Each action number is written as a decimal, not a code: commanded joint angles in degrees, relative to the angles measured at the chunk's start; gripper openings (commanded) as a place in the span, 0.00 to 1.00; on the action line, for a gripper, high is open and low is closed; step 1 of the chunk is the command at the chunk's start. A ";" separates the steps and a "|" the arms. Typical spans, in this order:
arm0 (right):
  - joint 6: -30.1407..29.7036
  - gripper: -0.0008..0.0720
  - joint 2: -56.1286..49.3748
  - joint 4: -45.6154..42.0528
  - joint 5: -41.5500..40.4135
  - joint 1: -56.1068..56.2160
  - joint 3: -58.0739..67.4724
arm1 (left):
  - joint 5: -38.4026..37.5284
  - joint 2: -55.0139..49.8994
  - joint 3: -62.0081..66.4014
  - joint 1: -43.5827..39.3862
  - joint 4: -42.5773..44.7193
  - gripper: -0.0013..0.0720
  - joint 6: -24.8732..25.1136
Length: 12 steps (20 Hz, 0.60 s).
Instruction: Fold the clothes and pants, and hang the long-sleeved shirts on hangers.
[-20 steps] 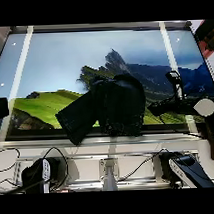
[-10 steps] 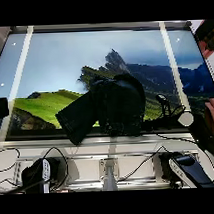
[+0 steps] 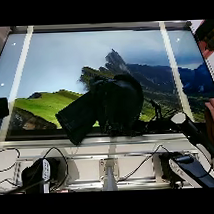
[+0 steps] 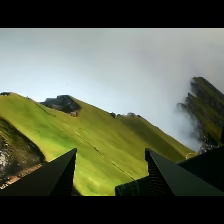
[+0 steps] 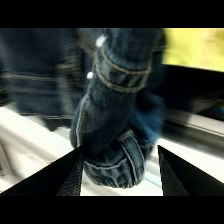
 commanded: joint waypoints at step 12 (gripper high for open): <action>-1.81 0.98 -1.40 -1.20 5.97 0.02 4.92 | 0.00 -0.04 -0.02 -0.04 0.00 0.66 0.02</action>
